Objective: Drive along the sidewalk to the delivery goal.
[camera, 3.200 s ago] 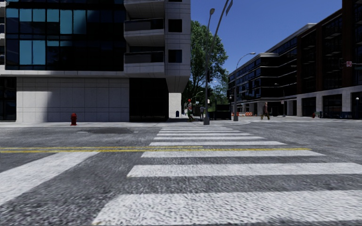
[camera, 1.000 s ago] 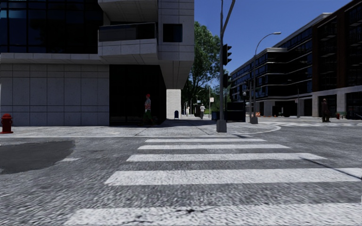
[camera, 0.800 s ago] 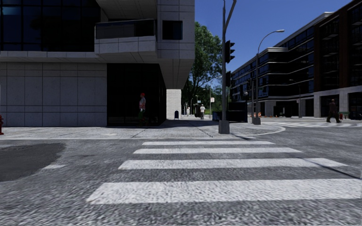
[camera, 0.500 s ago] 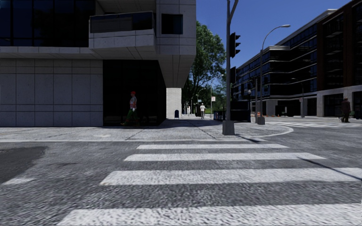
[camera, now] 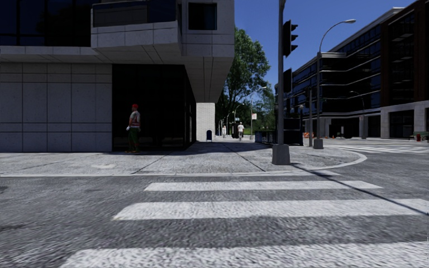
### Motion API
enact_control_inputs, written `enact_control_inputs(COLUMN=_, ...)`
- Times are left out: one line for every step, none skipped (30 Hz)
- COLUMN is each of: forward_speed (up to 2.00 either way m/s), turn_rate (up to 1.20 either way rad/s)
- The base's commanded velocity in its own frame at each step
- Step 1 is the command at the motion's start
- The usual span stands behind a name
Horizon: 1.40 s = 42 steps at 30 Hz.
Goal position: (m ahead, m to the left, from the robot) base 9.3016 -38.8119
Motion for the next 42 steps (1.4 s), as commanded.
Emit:
enact_control_inputs(forward_speed=2.0, turn_rate=0.0)
enact_control_inputs(forward_speed=2.0, turn_rate=0.0)
enact_control_inputs(forward_speed=2.0, turn_rate=0.0)
enact_control_inputs(forward_speed=2.0, turn_rate=0.0)
enact_control_inputs(forward_speed=2.0, turn_rate=0.0)
enact_control_inputs(forward_speed=2.0, turn_rate=0.0)
enact_control_inputs(forward_speed=2.0, turn_rate=0.0)
enact_control_inputs(forward_speed=2.0, turn_rate=0.0)
enact_control_inputs(forward_speed=2.0, turn_rate=0.0)
enact_control_inputs(forward_speed=2.0, turn_rate=0.0)
enact_control_inputs(forward_speed=2.0, turn_rate=0.0)
enact_control_inputs(forward_speed=2.0, turn_rate=0.0)
enact_control_inputs(forward_speed=2.0, turn_rate=0.0)
enact_control_inputs(forward_speed=2.0, turn_rate=0.0)
enact_control_inputs(forward_speed=2.0, turn_rate=0.0)
enact_control_inputs(forward_speed=2.0, turn_rate=0.0)
enact_control_inputs(forward_speed=2.0, turn_rate=0.0)
enact_control_inputs(forward_speed=2.0, turn_rate=0.0)
enact_control_inputs(forward_speed=2.0, turn_rate=0.0)
enact_control_inputs(forward_speed=2.0, turn_rate=0.0)
enact_control_inputs(forward_speed=2.0, turn_rate=0.0)
enact_control_inputs(forward_speed=2.0, turn_rate=0.0)
enact_control_inputs(forward_speed=2.0, turn_rate=0.0)
enact_control_inputs(forward_speed=2.0, turn_rate=0.0)
enact_control_inputs(forward_speed=2.0, turn_rate=0.0)
enact_control_inputs(forward_speed=2.0, turn_rate=0.0)
enact_control_inputs(forward_speed=2.0, turn_rate=0.0)
enact_control_inputs(forward_speed=2.0, turn_rate=0.0)
enact_control_inputs(forward_speed=2.0, turn_rate=0.0)
enact_control_inputs(forward_speed=2.0, turn_rate=0.0)
enact_control_inputs(forward_speed=2.0, turn_rate=0.0)
enact_control_inputs(forward_speed=2.0, turn_rate=0.0)
enact_control_inputs(forward_speed=2.0, turn_rate=0.0)
enact_control_inputs(forward_speed=2.0, turn_rate=0.0)
enact_control_inputs(forward_speed=2.0, turn_rate=0.0)
enact_control_inputs(forward_speed=2.0, turn_rate=0.0)
enact_control_inputs(forward_speed=2.0, turn_rate=0.0)
enact_control_inputs(forward_speed=2.0, turn_rate=0.0)
enact_control_inputs(forward_speed=2.0, turn_rate=0.0)
enact_control_inputs(forward_speed=2.0, turn_rate=0.0)
enact_control_inputs(forward_speed=2.0, turn_rate=0.0)
enact_control_inputs(forward_speed=2.0, turn_rate=0.0)
